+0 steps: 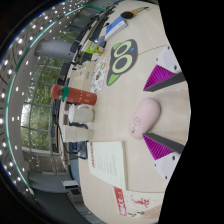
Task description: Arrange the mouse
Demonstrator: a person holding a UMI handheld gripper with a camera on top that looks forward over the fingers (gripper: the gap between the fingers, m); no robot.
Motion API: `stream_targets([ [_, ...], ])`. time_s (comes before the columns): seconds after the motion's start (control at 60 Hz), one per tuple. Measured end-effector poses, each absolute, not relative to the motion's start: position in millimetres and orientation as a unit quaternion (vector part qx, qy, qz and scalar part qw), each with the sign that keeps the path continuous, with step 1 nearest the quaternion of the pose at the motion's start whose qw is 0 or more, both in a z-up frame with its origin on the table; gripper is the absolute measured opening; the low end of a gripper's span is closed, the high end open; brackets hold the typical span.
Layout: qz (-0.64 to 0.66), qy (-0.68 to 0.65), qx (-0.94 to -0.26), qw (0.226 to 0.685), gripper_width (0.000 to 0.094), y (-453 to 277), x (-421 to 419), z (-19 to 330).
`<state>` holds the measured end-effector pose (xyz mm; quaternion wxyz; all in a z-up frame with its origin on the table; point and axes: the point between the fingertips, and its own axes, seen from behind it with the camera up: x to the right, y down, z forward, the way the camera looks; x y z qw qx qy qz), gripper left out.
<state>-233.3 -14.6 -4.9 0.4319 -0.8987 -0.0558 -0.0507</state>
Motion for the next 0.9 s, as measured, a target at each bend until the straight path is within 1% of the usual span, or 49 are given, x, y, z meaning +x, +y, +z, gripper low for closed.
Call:
stream_targets([
  [0.15,-0.059,-0.05,-0.9,0.43,0.0847,18,-225,-6],
  [0.217,-0.056,-0.05,-0.9,0.43,0.0815,30,-223,-7],
  [0.3,-0.041,-0.051,-0.902,0.427,0.0711,40,-226,-10],
  [0.383,-0.019,-0.05,-0.903,0.426,0.0535,44,-231,-13],
  [0.483,-0.023,-0.067,-0.902,0.425,0.0486,45,-233,-13],
  [0.533,-0.025,-0.072,-0.903,0.423,0.0439,45,-234,-14],
  [0.65,-0.024,-0.079,-0.904,0.419,0.0364,45,-237,-12],
  [0.717,-0.02,-0.08,-0.905,0.418,0.0344,44,-238,-11],
  [0.733,-0.018,-0.08,-0.905,0.417,0.0319,44,-238,-11],
  [0.817,-0.014,-0.074,-0.902,0.424,0.032,43,-237,1],
  [0.9,-0.006,-0.063,-0.89,0.452,0.0319,48,-231,37],
])
